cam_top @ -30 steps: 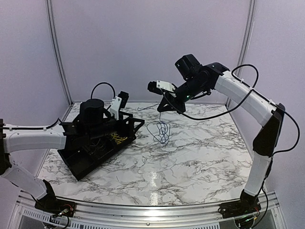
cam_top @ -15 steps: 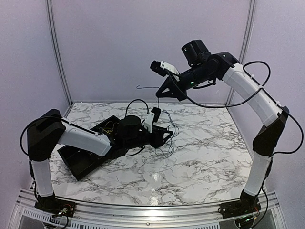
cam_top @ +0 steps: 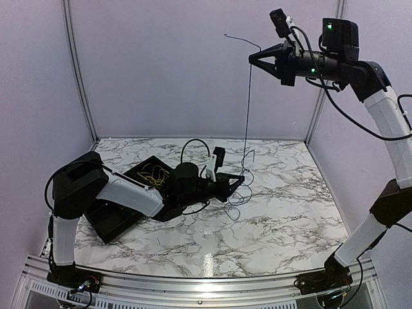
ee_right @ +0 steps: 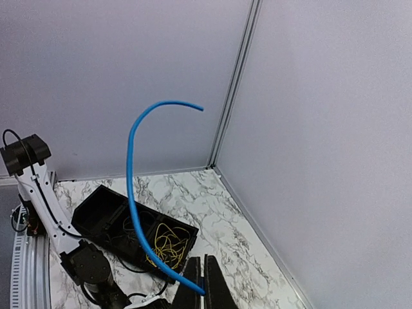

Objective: Untangle the cables

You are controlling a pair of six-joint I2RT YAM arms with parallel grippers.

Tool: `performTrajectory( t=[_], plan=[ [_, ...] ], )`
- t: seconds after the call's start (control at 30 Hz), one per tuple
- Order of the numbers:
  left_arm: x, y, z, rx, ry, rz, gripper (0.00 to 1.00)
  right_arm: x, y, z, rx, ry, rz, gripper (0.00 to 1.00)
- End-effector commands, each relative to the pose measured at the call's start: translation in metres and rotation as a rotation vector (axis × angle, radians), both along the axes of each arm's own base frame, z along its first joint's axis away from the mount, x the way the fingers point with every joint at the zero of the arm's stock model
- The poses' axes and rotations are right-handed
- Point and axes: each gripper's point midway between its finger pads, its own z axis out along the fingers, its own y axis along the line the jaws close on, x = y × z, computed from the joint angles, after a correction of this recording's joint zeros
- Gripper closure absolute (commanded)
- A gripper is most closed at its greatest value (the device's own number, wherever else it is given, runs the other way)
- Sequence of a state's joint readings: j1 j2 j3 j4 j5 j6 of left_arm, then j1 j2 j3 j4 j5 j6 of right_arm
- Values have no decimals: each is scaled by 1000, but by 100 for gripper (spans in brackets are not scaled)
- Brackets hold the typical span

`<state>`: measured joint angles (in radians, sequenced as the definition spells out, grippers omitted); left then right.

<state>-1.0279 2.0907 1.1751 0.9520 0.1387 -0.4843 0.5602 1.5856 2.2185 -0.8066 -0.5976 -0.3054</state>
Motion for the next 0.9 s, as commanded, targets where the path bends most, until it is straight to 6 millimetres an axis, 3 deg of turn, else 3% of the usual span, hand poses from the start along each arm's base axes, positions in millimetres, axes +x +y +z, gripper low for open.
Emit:
performTrajectory(
  t=[0.0, 0.07, 0.13, 0.2, 0.4, 0.5, 0.53, 0.67, 0.87],
  plan=[
    [-28, 4, -106, 231, 182, -43, 95, -32, -31, 123, 299, -348, -29, 100],
    [-37, 3, -117, 246, 205, -57, 91, -37, -44, 150, 369, -418, -79, 100],
    [-46, 0, -123, 257, 212, -75, 80, -43, -58, 178, 431, -484, -124, 100],
    [-53, -1, -121, 274, 172, -78, 73, -48, -64, 188, 447, -533, -134, 100],
    [-55, 11, -105, 279, 126, -39, 70, -31, -59, 163, 412, -464, -166, 100],
    [-53, 19, -91, 275, 92, -14, 70, -33, -58, 158, 397, -457, -157, 100],
    [-51, 24, -83, 270, 78, 9, 70, -30, -57, 153, 383, -452, -162, 100],
    [-45, 47, -19, 224, -39, 114, 60, -19, -50, 116, 289, -418, -166, 100],
    [-43, 82, 94, 195, -233, 250, 44, -6, -36, 31, 153, -292, -135, 100]
  ],
)
